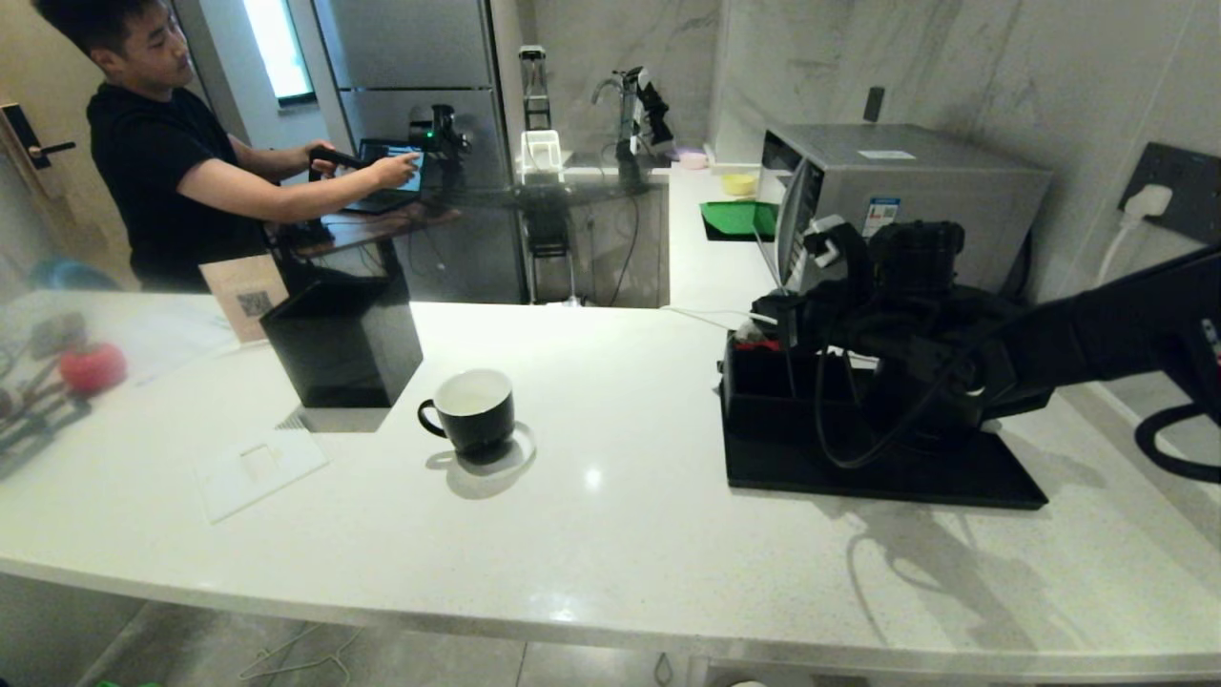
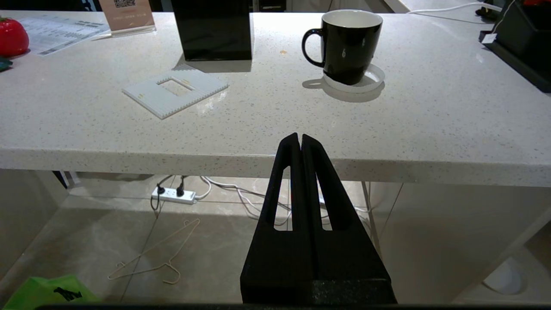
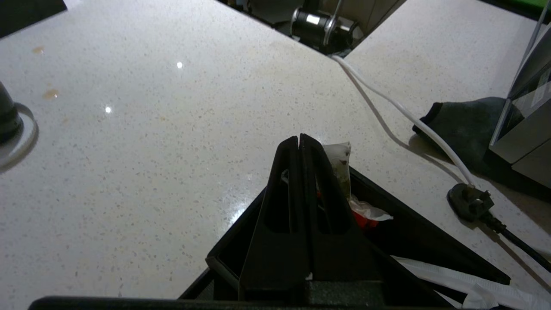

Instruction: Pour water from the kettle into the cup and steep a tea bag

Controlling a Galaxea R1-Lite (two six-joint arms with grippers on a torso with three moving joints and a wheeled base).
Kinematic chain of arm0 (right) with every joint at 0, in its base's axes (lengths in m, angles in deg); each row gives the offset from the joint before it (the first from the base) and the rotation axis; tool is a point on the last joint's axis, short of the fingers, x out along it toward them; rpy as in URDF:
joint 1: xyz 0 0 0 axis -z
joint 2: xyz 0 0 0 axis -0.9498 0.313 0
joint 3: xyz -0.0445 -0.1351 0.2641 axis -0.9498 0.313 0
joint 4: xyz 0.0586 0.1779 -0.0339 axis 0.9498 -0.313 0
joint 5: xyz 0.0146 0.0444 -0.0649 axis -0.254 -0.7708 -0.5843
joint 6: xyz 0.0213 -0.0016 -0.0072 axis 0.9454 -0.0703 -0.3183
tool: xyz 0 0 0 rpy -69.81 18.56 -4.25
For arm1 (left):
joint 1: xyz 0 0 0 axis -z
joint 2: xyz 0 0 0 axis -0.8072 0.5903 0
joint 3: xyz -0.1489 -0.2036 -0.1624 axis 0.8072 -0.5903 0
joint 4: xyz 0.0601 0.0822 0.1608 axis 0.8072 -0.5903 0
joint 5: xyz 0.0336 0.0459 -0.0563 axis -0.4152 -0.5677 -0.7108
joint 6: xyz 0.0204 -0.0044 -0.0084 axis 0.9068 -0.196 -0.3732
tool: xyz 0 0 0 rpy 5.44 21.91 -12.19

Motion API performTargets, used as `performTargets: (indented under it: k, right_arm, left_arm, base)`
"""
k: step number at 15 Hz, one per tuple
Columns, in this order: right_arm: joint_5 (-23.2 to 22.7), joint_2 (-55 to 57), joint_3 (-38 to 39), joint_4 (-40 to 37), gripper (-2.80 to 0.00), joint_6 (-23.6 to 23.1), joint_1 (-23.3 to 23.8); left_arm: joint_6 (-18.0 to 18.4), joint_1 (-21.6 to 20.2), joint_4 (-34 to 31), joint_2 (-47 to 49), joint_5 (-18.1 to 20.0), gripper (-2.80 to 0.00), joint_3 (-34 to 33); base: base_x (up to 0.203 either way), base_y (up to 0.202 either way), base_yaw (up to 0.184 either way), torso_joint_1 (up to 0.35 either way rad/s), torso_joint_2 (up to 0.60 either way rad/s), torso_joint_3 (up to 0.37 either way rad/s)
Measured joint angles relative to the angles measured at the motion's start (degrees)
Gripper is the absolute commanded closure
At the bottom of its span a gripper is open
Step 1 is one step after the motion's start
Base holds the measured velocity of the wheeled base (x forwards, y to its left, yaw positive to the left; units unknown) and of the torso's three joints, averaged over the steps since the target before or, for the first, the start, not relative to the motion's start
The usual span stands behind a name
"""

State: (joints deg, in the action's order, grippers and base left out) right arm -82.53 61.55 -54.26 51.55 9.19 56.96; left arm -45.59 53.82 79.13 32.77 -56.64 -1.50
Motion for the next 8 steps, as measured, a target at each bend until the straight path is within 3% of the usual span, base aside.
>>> performTargets:
  k: [7, 8]
  right_arm:
    - [0.2, 2.0, -7.3, -9.1, 0.00, -1.4, 0.0]
    - [0.3, 2.2, -7.6, -9.6, -0.53, -1.4, 0.0]
  left_arm:
    - [0.0, 0.0, 0.0, 0.0, 0.0, 0.00, 0.0]
    - [0.0, 0.0, 0.0, 0.0, 0.0, 0.00, 0.0]
  base:
    - [0.000, 0.000, 0.000, 0.000, 0.00, 0.000]
    - [0.000, 0.000, 0.000, 0.000, 0.00, 0.000]
